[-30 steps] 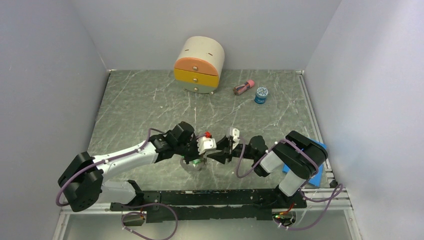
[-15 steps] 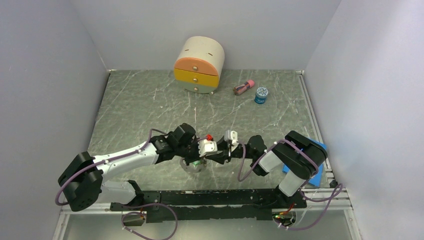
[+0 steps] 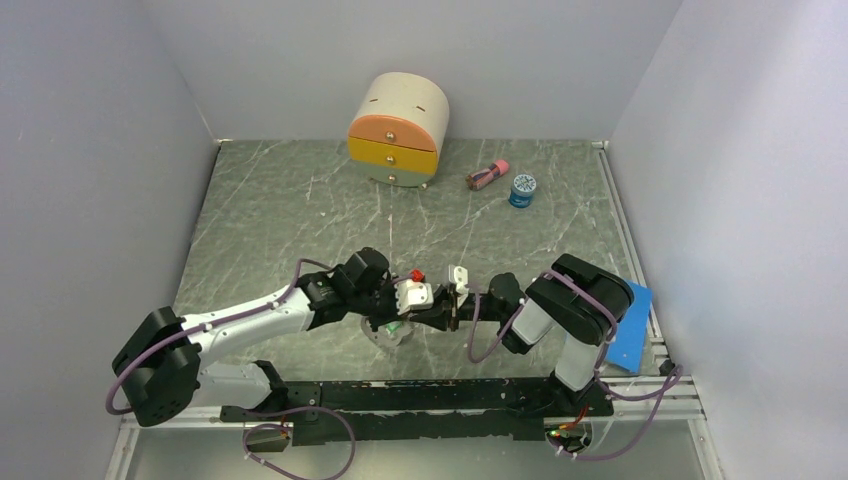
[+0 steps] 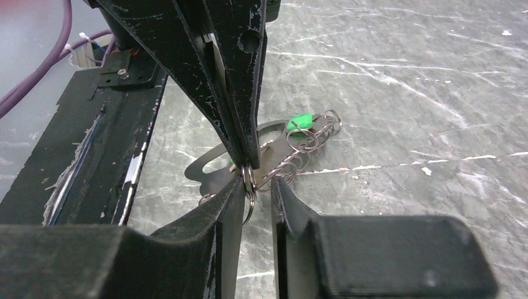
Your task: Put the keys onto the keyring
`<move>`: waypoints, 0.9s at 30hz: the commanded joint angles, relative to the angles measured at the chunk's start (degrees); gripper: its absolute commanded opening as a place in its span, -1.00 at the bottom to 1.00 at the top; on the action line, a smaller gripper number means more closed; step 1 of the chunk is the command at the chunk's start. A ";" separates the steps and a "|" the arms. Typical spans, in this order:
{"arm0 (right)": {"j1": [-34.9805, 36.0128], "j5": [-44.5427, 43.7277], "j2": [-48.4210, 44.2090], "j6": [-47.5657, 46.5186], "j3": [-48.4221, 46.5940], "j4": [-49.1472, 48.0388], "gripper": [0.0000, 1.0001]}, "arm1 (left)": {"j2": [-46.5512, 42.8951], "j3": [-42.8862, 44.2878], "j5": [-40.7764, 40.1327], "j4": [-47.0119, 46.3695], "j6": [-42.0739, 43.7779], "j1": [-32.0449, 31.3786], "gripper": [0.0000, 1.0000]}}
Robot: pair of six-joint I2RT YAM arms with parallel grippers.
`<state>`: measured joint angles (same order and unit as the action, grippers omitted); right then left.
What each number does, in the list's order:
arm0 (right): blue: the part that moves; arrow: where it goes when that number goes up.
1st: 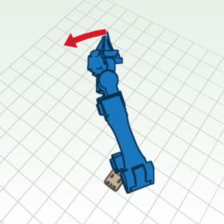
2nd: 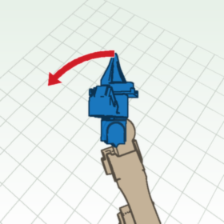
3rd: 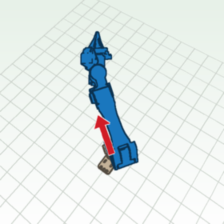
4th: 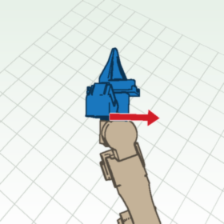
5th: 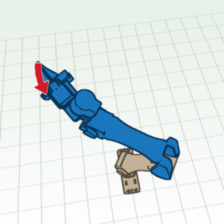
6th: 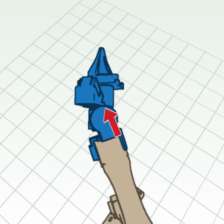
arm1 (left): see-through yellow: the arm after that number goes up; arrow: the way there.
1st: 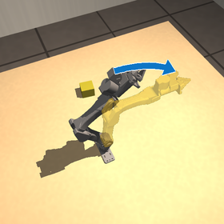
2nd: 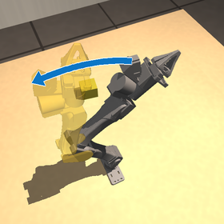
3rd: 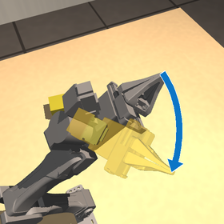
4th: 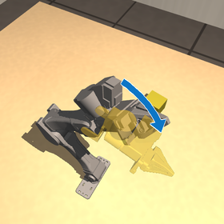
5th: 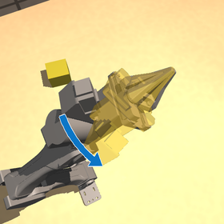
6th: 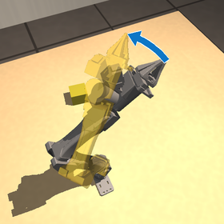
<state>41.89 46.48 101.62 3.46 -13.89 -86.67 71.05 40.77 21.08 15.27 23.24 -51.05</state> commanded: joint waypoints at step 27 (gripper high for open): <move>0.38 -2.28 -5.99 3.98 0.38 -11.50 -1.00 | -13.63 -6.38 -3.76 -14.56 -12.19 -0.60 0.19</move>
<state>42.24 45.43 99.98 6.52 -13.96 -86.32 64.10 37.54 19.03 10.02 17.80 -51.57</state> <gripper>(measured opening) 0.026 0.525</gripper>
